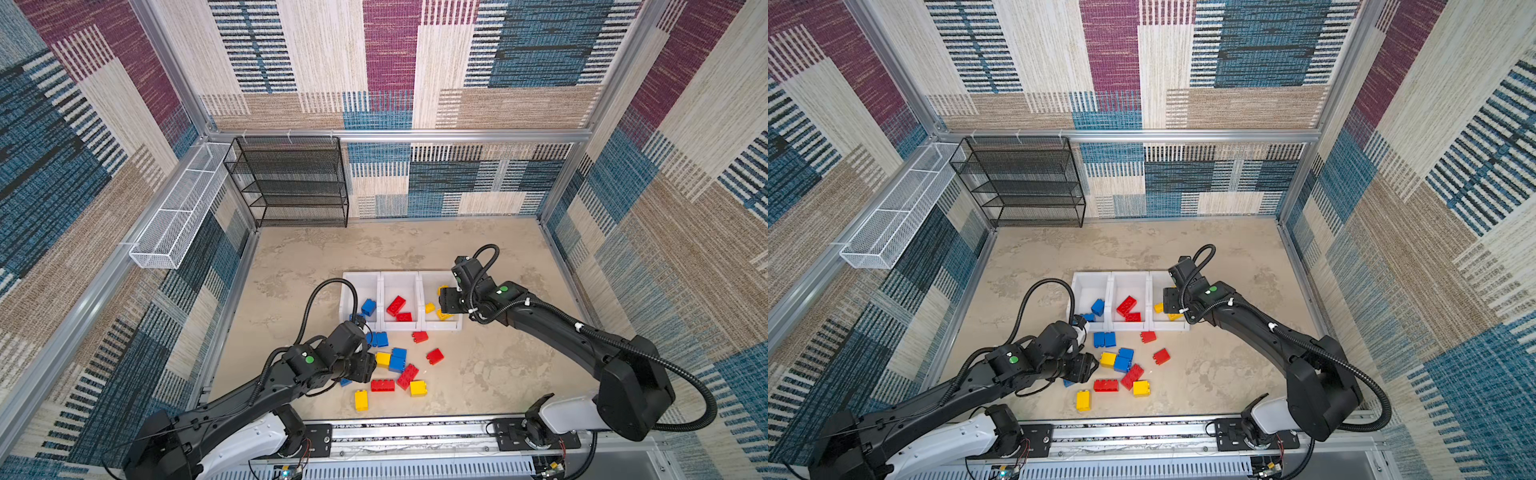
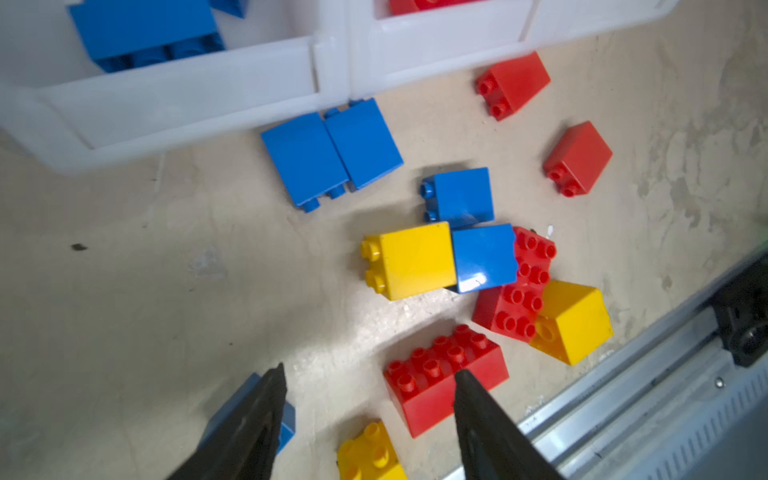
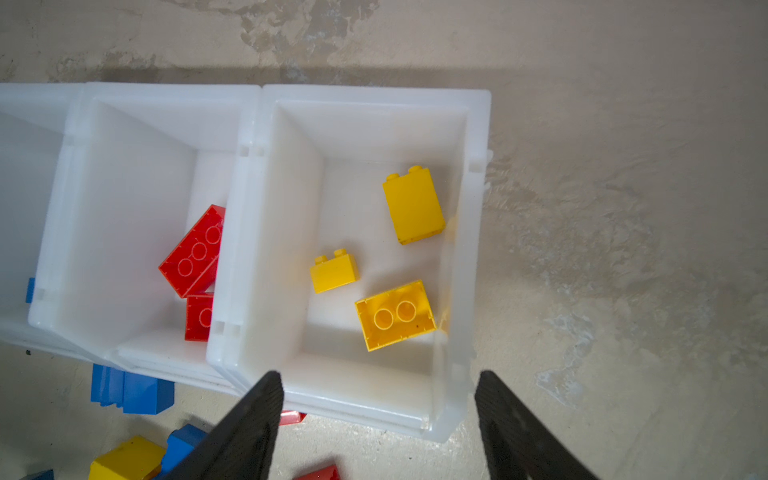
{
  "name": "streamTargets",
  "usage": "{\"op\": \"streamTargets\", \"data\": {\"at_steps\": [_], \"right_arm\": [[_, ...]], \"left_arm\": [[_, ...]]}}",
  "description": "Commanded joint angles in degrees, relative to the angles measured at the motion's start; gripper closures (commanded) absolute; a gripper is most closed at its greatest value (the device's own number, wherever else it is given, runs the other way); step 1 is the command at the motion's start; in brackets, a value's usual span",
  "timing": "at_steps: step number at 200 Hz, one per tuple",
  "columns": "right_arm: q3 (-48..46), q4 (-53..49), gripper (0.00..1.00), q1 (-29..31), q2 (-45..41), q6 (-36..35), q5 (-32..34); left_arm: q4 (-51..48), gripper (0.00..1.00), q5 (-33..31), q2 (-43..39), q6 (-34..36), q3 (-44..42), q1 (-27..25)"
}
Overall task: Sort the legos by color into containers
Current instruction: 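Reach the left gripper into the pile and grasp a red brick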
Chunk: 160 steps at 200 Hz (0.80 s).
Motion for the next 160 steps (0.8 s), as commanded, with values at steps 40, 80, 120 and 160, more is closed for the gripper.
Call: {"op": "streamTargets", "data": {"at_steps": [40,80,120,160], "right_arm": [[0.0,0.2,0.24,0.0,-0.7,0.7,-0.4],[-0.2,-0.1,0.24,0.1,-0.9,0.7,-0.4],[-1.2,-0.1,0.23,0.1,-1.9,1.1,-0.3],[-2.1,-0.3,0.23,0.0,-2.6,1.4,-0.4]], "left_arm": [[0.7,0.37,2.2,10.3,9.9,5.1,-6.2],[0.4,0.39,1.7,17.4,12.1,8.7,-10.3],[-0.3,0.41,1.1,22.1,13.0,11.0,-12.5],[-1.2,0.43,0.1,22.5,12.7,11.2,-12.8]]}}
